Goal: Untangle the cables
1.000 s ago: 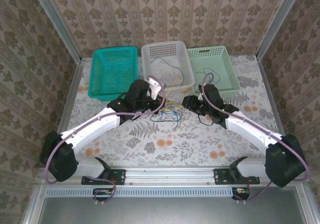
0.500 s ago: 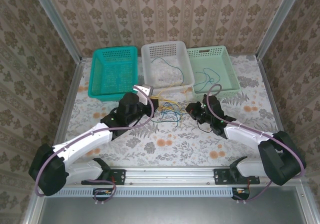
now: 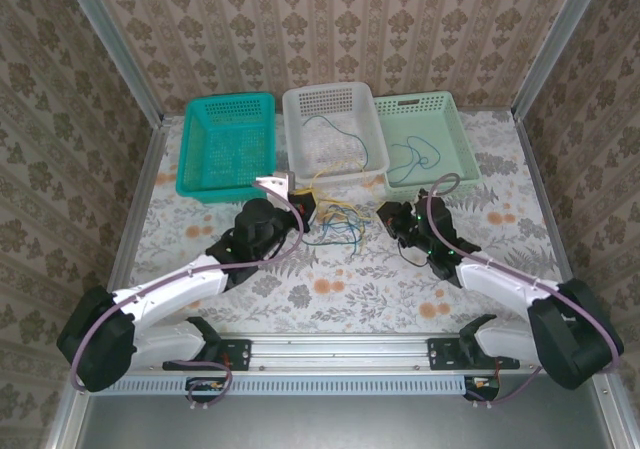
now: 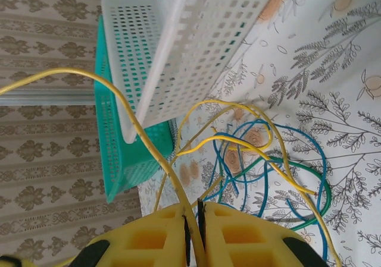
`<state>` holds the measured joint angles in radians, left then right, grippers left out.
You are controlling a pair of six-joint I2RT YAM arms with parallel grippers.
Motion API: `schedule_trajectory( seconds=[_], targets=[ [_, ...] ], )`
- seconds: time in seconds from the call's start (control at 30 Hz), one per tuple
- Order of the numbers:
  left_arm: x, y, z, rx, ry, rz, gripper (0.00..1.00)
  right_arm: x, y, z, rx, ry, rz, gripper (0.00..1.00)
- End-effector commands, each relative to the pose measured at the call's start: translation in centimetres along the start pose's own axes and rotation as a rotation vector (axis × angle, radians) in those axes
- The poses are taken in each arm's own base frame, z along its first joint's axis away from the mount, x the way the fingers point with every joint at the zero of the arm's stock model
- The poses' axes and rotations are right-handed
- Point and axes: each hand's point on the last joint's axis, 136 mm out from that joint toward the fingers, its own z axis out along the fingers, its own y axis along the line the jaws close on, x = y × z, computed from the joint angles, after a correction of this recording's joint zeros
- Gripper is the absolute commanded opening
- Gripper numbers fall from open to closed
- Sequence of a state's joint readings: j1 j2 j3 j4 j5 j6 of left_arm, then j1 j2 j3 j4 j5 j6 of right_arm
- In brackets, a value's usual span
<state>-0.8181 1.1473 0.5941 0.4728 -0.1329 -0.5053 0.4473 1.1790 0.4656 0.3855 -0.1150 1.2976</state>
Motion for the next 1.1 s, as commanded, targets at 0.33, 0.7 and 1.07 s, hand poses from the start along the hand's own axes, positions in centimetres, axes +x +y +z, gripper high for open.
schedule_trajectory(
  seconds=[0.33,0.7,1.07],
  targets=[
    [-3.6,-1.5,0.0,0.039,-0.158,-0.059,0.0,-0.3,-2.6,-0.9,0.077,-0.025,0.02,0.14],
    [-4.6,-1.4,-1.0,0.082,-0.287,-0.129,0.0,0.6,-6.9,-0.8,0.171,-0.029,0.14,0.06],
    [-4.1,-2.8,-0.4,0.129,-0.228,-0.085,0.0,-0.8,-4.7,-2.9,0.26,-0.03,-0.093,0.61]
  ],
)
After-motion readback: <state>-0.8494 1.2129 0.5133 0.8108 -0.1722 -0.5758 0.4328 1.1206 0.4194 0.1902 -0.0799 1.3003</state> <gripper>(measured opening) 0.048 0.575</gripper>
